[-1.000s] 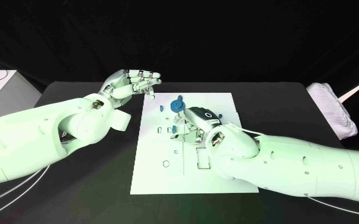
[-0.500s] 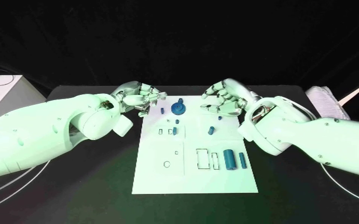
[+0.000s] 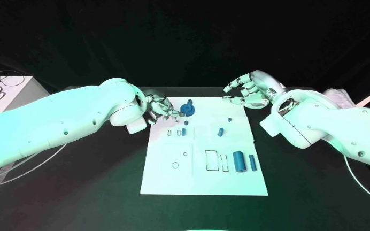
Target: Assemble the parts on the task board
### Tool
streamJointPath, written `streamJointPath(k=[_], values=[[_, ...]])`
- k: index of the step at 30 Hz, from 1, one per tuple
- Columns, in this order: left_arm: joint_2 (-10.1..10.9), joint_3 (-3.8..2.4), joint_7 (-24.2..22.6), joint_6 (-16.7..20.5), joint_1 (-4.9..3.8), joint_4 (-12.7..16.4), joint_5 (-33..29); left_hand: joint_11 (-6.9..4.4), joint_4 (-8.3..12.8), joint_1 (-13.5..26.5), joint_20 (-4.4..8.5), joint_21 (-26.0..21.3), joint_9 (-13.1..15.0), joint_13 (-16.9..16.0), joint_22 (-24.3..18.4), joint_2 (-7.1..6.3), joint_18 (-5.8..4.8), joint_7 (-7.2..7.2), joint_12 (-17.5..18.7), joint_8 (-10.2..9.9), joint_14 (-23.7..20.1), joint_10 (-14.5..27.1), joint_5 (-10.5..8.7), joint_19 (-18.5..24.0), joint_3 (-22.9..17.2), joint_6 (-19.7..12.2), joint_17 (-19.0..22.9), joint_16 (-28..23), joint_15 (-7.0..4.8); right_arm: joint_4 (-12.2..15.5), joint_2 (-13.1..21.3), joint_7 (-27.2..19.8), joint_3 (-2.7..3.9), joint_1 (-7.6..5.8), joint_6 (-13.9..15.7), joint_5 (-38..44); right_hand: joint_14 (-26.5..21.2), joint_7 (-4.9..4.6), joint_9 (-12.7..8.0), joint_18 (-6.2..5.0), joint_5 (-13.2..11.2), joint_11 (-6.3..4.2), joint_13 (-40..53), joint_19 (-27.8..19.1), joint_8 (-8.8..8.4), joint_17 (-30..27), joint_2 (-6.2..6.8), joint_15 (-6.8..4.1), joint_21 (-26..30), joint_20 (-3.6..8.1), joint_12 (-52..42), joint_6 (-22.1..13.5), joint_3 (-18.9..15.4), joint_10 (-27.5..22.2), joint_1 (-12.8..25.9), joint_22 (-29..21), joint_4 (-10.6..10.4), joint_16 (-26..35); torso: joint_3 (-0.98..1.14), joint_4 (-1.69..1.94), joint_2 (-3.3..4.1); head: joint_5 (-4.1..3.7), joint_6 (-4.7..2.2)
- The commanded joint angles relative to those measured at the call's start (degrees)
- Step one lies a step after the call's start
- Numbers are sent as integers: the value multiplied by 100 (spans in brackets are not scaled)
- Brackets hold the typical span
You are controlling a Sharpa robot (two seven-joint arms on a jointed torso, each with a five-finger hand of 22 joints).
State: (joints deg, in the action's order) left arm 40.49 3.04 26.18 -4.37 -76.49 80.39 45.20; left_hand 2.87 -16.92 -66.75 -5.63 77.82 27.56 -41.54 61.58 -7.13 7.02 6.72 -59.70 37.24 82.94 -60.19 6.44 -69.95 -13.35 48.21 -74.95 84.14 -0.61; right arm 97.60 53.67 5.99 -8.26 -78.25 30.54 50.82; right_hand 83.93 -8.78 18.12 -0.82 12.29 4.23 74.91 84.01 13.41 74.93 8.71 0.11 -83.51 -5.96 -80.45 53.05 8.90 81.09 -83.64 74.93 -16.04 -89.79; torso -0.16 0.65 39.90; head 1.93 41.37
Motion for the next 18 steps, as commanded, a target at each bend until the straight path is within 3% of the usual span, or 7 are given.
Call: streamJointPath(k=[1,6,9,18], values=[[-213,34,707,-541,-73,-168,757,-14,10,55,5,33,38,0,6,9,-106,4,-34,31,29,32,16,-45,48,-48,-26,25,0,-42,-3,-83,1,-7,-121,-167,599,-13,4,-86,-33,-6,640,274,21,1479,11,-14,24,4,22,-30,-6,-23,40,1059,-32,-5,19,3,-10,13,21],[-488,104,798,-701,-151,-404,948,-14,6,140,7,41,113,22,21,47,-109,4,-26,71,21,75,18,-47,111,-91,-21,19,-1,-88,-17,-38,0,-10,-126,-145,599,-14,4,-88,-30,-5,639,269,19,1479,13,-14,34,4,23,-36,-6,-24,43,1053,-33,-6,25,-12,-8,11,47],[-651,148,827,-764,-183,-540,1015,-13,6,153,6,42,125,27,25,57,-110,5,-23,76,19,85,18,-48,119,-100,-21,18,0,-107,-22,-4,0,-11,-130,-104,598,-15,4,-88,-28,-4,642,270,18,1476,14,-13,33,4,20,-42,-6,-21,49,1054,-35,-4,42,-18,-11,23,78],[-930,214,860,-967,-215,-760,1050,-10,11,161,4,37,158,84,14,87,-108,7,14,90,14,143,27,-35,130,-125,-20,14,3,-140,-58,58,0,-12,-152,-73,591,-20,3,-102,-2,-1,609,240,11,1450,16,-11,96,4,57,-65,1,-57,65,1013,-37,11,27,-9,3,3,104]])
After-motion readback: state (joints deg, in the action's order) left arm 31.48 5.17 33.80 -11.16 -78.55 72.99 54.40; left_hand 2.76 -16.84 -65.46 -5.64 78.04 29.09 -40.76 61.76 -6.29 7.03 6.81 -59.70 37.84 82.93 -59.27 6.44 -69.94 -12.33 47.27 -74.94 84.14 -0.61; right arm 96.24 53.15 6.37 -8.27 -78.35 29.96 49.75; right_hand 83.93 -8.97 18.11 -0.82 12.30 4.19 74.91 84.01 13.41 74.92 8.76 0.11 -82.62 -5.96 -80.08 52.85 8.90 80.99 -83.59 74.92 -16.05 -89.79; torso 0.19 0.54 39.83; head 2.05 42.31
